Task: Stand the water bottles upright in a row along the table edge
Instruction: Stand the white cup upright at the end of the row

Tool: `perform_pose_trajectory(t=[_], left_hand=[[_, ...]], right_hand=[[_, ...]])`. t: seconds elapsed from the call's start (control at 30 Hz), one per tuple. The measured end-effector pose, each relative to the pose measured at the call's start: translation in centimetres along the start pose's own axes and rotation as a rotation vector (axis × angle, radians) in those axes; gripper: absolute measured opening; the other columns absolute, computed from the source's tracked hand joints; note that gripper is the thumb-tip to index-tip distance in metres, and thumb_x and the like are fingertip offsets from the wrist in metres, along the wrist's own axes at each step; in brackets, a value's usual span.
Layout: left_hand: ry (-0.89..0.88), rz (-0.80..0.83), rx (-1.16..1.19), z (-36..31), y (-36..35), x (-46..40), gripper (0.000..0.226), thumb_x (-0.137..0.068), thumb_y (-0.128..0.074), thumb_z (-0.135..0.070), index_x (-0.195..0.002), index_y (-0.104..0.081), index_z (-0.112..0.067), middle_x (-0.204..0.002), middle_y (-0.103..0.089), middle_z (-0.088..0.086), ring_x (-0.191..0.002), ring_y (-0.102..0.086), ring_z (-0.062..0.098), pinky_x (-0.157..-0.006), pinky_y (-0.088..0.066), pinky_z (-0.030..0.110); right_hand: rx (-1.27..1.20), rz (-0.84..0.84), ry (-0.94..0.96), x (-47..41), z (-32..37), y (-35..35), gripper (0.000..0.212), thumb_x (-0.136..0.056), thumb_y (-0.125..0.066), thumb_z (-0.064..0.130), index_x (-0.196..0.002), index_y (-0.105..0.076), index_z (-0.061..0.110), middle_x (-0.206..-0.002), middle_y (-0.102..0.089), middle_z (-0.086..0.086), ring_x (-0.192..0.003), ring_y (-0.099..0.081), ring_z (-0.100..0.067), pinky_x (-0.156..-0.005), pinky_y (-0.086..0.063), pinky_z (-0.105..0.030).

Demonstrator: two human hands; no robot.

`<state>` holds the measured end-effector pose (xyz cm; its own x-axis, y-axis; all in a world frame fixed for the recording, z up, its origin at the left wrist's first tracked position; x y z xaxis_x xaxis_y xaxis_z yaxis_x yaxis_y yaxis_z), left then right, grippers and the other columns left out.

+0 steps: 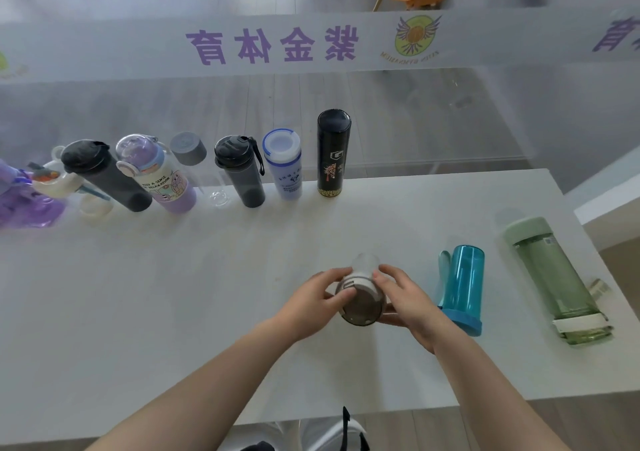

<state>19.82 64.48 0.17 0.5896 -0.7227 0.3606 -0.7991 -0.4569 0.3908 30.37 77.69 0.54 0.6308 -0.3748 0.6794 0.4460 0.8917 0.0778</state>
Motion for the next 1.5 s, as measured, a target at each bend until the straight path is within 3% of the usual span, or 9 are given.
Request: perform_pose_trajectory(t=[0.13, 0.3, 0.5, 0.67, 0.83, 1.03, 1.23, 1.33, 1.5], left_hand=[[0.029, 0.007, 0.007, -1.2, 0.9, -1.2, 0.039, -0.091, -0.058, -0.044, -0.127, -0.058, -0.029, -0.119, -0.064, -0.008, -0.080, -0.063, 0.005, -0.080, -0.053, 0.020], [0.079, 0.006, 0.054, -2.3, 1.1, -2.5, 0.038, -0.086, -0.061, -0.050, -0.119, -0.061, -0.031, -0.109, -0.067, -0.011, -0.071, -0.064, 0.005, -0.077, -0.055, 0.026], [0.088, 0.055, 0.108, -2.6, 0.2, -3.5, 0.036, -0.089, -0.058, -0.046, -0.122, -0.056, -0.033, -0.120, -0.062, -0.011, -0.110, -0.059, 0.009, -0.101, -0.047, 0.038], [0.134, 0.053, 0.157, -3.4, -0.2, -4.0, 0.034, -0.091, -0.055, -0.047, -0.121, -0.057, -0.032, -0.115, -0.064, -0.009, -0.100, -0.058, 0.010, -0.096, -0.048, 0.033], [0.150, 0.071, 0.181, -4.3, -0.6, -4.9, 0.034, -0.091, -0.055, -0.047, -0.119, -0.059, -0.029, -0.109, -0.065, -0.008, -0.089, -0.059, 0.008, -0.090, -0.049, 0.031], [0.161, 0.092, 0.235, -3.9, -0.3, -4.3, 0.039, -0.097, -0.045, -0.046, -0.130, -0.052, -0.027, -0.115, -0.061, -0.008, -0.097, -0.058, 0.006, -0.084, -0.045, 0.023], [0.263, 0.015, -0.395, 3.1, 3.8, -3.1, 0.059, -0.094, -0.042, -0.054, -0.146, -0.032, -0.027, -0.155, -0.030, -0.002, -0.142, -0.025, 0.021, -0.114, -0.026, 0.039], [0.349, 0.039, -0.729, 7.2, 5.9, -1.9, 0.080, -0.087, -0.046, -0.065, -0.151, -0.012, -0.031, -0.162, -0.001, -0.002, -0.148, -0.003, 0.025, -0.114, -0.022, 0.050], [0.399, 0.125, -0.884, 11.0, 6.6, -0.1, 0.117, -0.068, -0.061, -0.076, -0.150, 0.011, -0.035, -0.160, 0.022, -0.002, -0.148, 0.012, 0.026, -0.110, -0.024, 0.059]], right_hand=[[-0.043, -0.015, 0.081, 0.3, 0.3, 0.4, 0.049, -0.094, -0.058, 0.040, -0.136, -0.046, 0.020, -0.129, -0.055, -0.006, -0.107, -0.064, -0.023, -0.070, -0.057, -0.022], [-0.072, -0.074, 0.104, -0.1, 0.7, 1.0, 0.040, -0.095, -0.052, 0.044, -0.124, -0.060, 0.018, -0.116, -0.066, -0.005, -0.102, -0.066, -0.023, -0.076, -0.059, -0.028], [-0.115, -0.209, 0.126, 0.0, 1.9, 1.5, 0.028, -0.099, -0.043, 0.047, -0.115, -0.057, 0.030, -0.108, -0.064, 0.000, -0.096, -0.067, -0.028, -0.076, -0.060, -0.034], [0.355, -0.332, 0.303, 0.9, 2.4, 2.7, 0.054, -0.089, -0.039, 0.064, -0.130, -0.048, 0.030, -0.123, -0.062, 0.001, -0.109, -0.059, -0.019, -0.096, -0.049, -0.039], [0.510, -0.339, 0.594, 2.2, 3.4, 1.7, 0.076, -0.085, -0.066, 0.044, -0.146, -0.026, 0.025, -0.143, -0.038, 0.005, -0.127, -0.042, -0.009, -0.101, -0.044, -0.026], [0.531, -0.419, 0.621, 1.6, 3.6, 1.4, 0.083, -0.084, -0.069, 0.042, -0.148, -0.021, 0.023, -0.147, -0.033, 0.000, -0.132, -0.040, -0.014, -0.100, -0.040, -0.022], [0.527, -0.434, 0.593, 0.1, 4.8, 1.1, 0.083, -0.085, -0.070, 0.037, -0.149, -0.018, 0.022, -0.147, -0.032, -0.002, -0.133, -0.038, -0.015, -0.101, -0.035, -0.021], [0.507, -0.430, 0.570, -1.3, 6.2, 1.4, 0.083, -0.085, -0.070, 0.035, -0.148, -0.018, 0.022, -0.147, -0.031, -0.003, -0.132, -0.038, -0.016, -0.101, -0.032, -0.020], [0.508, -0.419, 0.534, -3.9, 8.9, 1.6, 0.082, -0.083, -0.072, 0.031, -0.147, -0.021, 0.020, -0.145, -0.033, -0.004, -0.127, -0.042, -0.020, -0.097, -0.032, -0.021]])
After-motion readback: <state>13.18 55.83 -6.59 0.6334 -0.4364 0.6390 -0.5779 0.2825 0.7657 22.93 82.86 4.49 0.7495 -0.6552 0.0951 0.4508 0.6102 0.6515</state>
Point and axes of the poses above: each hand's wrist, its own x-axis away from the middle knuckle, its own y-axis out of the back of the hand, z = x × y, the point moved 7 cm from there along -x, towards the middle knuckle
